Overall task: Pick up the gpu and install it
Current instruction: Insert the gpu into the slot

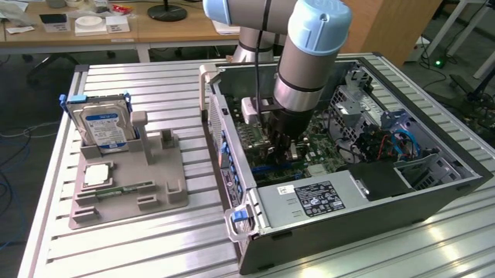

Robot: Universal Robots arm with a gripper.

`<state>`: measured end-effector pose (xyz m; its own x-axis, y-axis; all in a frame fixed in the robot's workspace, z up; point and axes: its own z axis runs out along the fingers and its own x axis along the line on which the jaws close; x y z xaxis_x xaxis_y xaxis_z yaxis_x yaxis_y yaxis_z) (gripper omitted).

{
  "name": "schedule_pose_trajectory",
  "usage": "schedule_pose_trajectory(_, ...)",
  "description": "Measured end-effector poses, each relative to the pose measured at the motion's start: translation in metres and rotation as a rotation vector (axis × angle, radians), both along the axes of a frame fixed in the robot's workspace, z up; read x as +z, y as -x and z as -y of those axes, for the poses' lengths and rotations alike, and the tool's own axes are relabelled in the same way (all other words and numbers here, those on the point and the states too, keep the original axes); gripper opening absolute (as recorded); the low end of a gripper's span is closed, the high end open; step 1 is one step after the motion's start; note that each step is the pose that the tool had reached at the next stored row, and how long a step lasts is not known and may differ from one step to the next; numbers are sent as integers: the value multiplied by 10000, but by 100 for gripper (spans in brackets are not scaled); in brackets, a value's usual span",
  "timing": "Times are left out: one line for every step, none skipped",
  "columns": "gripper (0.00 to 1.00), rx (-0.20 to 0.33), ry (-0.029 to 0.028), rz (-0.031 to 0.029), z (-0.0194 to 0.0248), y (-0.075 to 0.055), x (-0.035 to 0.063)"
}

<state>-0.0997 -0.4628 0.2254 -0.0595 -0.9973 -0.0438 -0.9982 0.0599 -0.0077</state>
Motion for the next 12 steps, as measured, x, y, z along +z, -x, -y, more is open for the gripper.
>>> schedule_pose_trajectory(28,0,0,0,0,0,0)
schedule_pose_trajectory(28,0,0,0,0,0,0)
schedule_pose_trajectory(28,0,0,0,0,0,0)
schedule_pose_trajectory(28,0,0,0,0,0,0)
schedule_pose_trajectory(28,0,0,0,0,-1,0)
schedule_pose_trajectory(28,2,0,0,0,-6,0)
schedule_pose_trajectory(28,1,0,0,0,-9,0)
schedule_pose_trajectory(28,0,0,0,0,-11,0)
schedule_pose_trajectory(28,-1,-1,0,0,-12,0)
schedule_pose_trajectory(28,-1,0,1,0,-14,0)
schedule_pose_trajectory(28,-1,-1,1,0,-14,0)
schedule_pose_trajectory(28,0,0,0,0,-14,0)
